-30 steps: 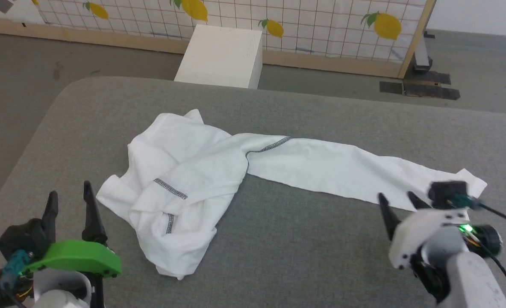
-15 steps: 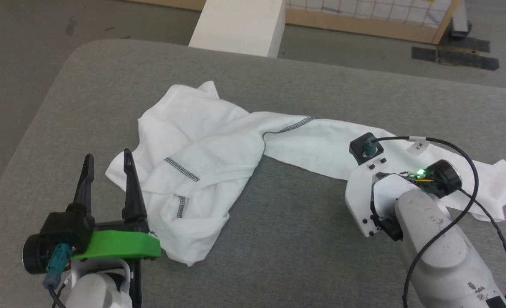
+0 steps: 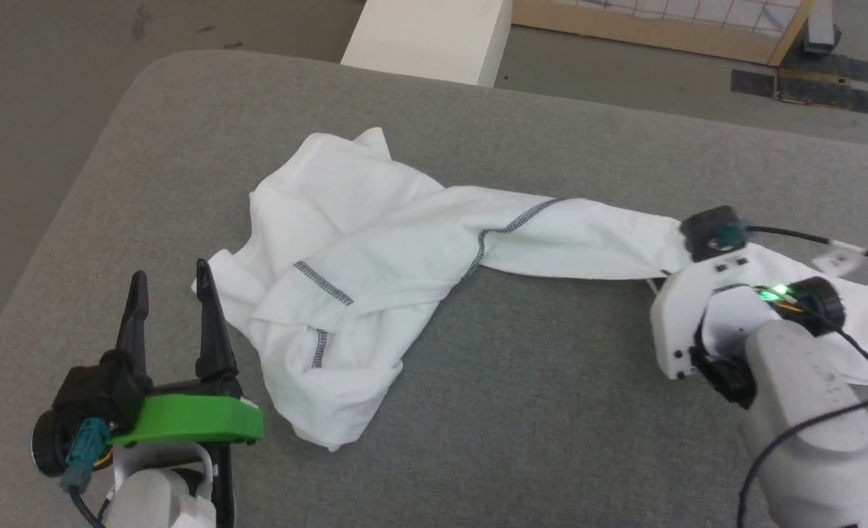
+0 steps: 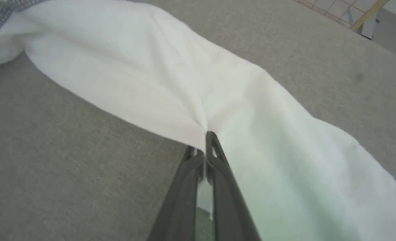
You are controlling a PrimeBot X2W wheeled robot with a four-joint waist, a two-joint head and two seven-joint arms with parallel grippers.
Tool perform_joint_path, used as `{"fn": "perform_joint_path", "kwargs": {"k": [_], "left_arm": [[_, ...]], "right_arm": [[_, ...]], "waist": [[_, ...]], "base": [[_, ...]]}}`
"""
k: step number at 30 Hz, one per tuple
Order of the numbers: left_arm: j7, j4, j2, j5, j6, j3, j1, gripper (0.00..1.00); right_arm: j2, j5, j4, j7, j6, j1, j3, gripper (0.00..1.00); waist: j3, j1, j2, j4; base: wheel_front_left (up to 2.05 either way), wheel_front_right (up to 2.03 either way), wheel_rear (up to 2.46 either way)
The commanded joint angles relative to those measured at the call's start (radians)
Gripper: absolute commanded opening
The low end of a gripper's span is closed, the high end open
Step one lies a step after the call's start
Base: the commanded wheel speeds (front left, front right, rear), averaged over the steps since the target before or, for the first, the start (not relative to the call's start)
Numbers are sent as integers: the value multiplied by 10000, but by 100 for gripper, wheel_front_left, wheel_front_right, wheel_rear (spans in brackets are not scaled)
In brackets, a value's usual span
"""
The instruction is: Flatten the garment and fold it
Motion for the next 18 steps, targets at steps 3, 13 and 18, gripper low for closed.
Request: {"fn": "perform_joint_path", "kwargs": {"k": [3, 13, 18], "left_arm": [[-47, 61, -154, 235, -198, 210, 171, 100], [-47, 64, -324, 575, -508, 589, 341, 100], [-47, 124, -378, 695, -615, 652, 286, 100]], "right_arm": [[-497, 524, -1082, -331, -17, 843, -926, 0], [-1373, 566, -4568, 1027, -17, 3466, -4679, 0], [-1122, 32, -5099, 1594, -17, 3872, -6290, 0]], "waist": [[-484, -1, 0, -673], [-819, -1, 0, -1797], [-898, -1, 0, -2040]], "base": [[0, 0, 0], [0, 0, 0], [0, 0, 0]]}}
